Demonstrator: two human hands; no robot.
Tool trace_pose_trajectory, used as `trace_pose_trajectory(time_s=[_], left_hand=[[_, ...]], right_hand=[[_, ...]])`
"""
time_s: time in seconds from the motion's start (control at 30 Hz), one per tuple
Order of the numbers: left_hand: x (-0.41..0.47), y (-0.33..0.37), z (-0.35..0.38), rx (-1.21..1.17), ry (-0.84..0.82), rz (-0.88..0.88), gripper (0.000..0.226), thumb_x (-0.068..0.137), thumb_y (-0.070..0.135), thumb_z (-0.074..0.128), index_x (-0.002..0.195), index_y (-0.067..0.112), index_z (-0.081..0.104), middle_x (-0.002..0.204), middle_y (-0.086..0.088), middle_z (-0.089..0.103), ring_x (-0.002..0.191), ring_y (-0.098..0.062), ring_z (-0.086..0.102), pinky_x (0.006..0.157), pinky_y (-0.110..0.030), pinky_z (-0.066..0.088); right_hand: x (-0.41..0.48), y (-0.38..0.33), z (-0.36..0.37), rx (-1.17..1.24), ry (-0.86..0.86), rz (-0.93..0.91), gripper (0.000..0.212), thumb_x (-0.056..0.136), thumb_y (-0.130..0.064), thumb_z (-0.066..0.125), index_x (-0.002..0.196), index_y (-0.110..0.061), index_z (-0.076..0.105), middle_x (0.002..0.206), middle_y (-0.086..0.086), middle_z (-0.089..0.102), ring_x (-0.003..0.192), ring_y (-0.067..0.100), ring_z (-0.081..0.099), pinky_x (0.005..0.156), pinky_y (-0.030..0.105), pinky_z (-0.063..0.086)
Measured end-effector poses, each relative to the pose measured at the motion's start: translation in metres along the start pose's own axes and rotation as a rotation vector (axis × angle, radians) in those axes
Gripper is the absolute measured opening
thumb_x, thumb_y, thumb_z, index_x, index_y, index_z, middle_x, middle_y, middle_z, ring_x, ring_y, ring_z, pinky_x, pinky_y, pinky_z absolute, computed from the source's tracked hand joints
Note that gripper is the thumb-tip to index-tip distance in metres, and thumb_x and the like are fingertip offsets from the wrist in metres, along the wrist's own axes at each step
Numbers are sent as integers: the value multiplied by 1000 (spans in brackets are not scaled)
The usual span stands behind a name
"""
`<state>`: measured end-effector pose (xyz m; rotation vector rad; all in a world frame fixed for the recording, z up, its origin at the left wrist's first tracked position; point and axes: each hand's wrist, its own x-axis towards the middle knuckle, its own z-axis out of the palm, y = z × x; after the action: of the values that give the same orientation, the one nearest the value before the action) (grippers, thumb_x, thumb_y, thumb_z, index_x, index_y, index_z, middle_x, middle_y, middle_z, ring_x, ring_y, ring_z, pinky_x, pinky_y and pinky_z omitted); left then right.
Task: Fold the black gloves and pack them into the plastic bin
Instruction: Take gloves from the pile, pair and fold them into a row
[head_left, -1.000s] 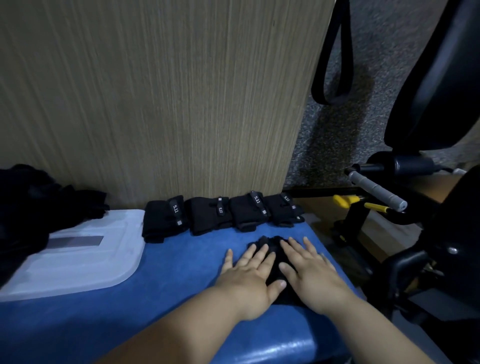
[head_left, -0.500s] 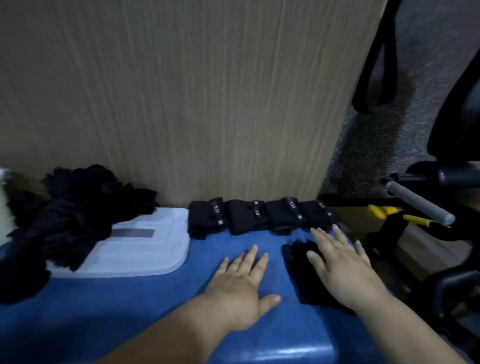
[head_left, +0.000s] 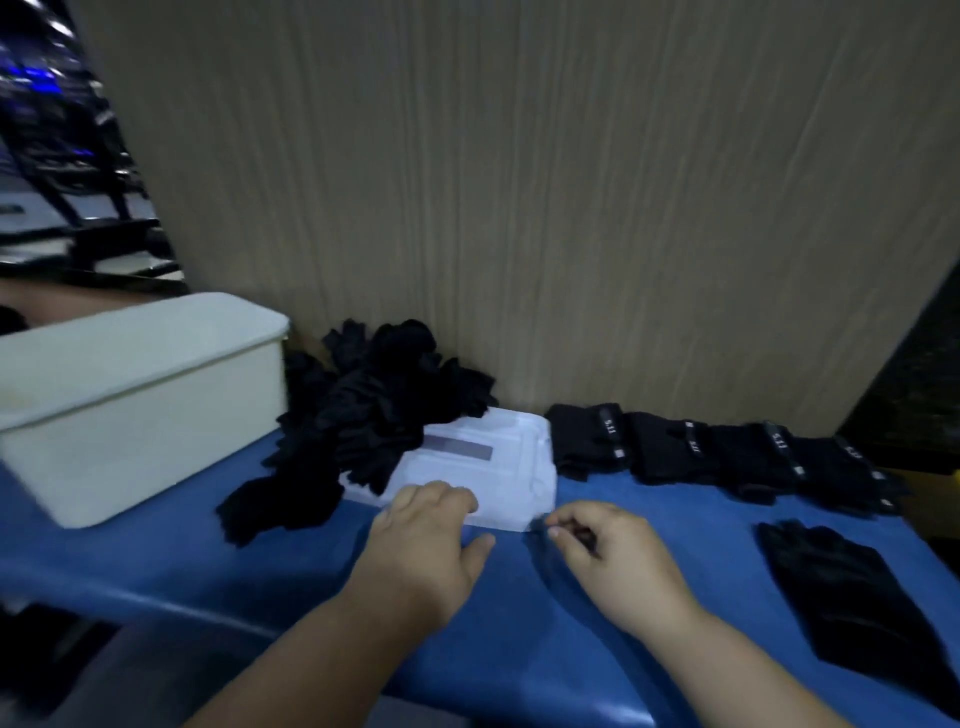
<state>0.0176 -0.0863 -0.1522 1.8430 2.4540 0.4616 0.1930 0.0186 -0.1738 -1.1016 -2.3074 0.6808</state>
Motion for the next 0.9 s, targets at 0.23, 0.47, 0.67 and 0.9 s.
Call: trace_pose_trajectory(time_s=[0.23, 0.47, 0.67, 0.9], left_hand=[[-1, -90, -39, -23, 291, -534, 44, 90, 45, 56, 126, 22, 44, 132, -4, 42, 126, -27, 35, 101, -41, 29], [6, -129, -24, -197, 11, -619, 57, 91, 44, 57, 132, 11, 35, 129, -14, 51, 121, -34, 46, 97, -44, 44], [5, -124, -29, -375, -142, -502, 43, 91, 39, 60, 124, 14, 49, 117, -6, 61, 101, -19, 59, 84, -28, 47], [6, -83, -34, -697, -226, -284, 24, 91, 37, 61, 112, 26, 60, 101, 2, 69, 94, -13, 65, 86, -30, 53]], right_hand=[[22, -63, 61, 98, -161, -108, 9, 91, -27, 63, 91, -35, 66, 84, -22, 59, 80, -7, 56, 73, 4, 41], [54, -112, 114, 263, -238, 6, 28, 90, -33, 63, 116, -23, 65, 101, -12, 65, 88, 1, 58, 75, 5, 40], [60, -124, 118, 445, -295, 158, 28, 89, -39, 64, 112, -25, 59, 97, -7, 62, 87, 11, 59, 81, 27, 51], [40, -95, 71, 654, -242, 266, 23, 88, -32, 65, 78, -21, 49, 79, 4, 59, 66, 16, 55, 58, 27, 48]])
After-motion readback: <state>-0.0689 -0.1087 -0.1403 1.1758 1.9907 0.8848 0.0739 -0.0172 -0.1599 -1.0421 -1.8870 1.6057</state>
